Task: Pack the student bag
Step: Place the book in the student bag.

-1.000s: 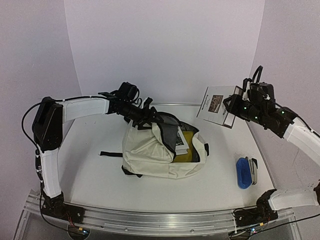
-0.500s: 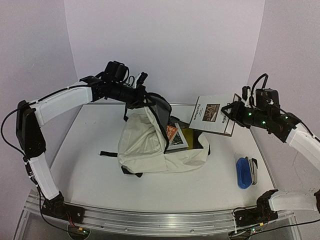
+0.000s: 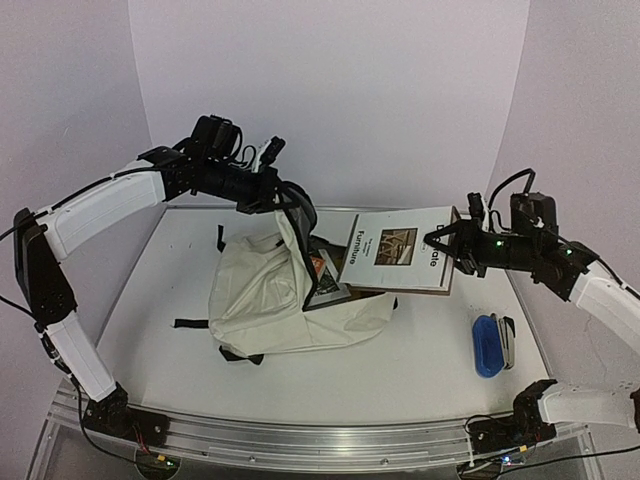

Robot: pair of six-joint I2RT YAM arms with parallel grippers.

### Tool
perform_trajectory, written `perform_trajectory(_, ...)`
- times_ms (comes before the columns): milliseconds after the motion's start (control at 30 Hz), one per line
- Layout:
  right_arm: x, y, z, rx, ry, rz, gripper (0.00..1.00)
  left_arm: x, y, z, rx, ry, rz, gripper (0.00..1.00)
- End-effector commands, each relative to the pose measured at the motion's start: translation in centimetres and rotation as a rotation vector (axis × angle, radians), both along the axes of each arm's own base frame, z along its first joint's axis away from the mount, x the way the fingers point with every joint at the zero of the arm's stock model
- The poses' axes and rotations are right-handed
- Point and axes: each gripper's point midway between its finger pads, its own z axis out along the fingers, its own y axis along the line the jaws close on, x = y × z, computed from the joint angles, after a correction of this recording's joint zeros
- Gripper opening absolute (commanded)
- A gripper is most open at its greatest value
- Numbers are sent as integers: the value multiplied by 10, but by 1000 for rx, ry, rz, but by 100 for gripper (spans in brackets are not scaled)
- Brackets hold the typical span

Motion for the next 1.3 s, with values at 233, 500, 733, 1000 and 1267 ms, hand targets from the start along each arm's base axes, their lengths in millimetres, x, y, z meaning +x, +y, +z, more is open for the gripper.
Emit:
perform_trajectory(233, 8, 25, 30, 298, -51, 56, 26, -45, 0, 90, -225, -208, -207, 0)
perform_trajectory(500, 25, 39, 14, 284, -32, 47, 25, -51, 1, 92, -238, -214, -236, 0)
perform_trajectory(733, 25, 39, -10, 265, 15, 5, 24, -34, 5, 92, -226, -230, -124, 0)
perform_trajectory(1000, 22, 56, -21, 299, 40, 18, 24, -34, 1, 99, -262, -232, -140, 0)
perform_trajectory(1267, 13, 85, -28, 353, 77, 73, 24, -37, 4, 102, -265, -242, -142, 0)
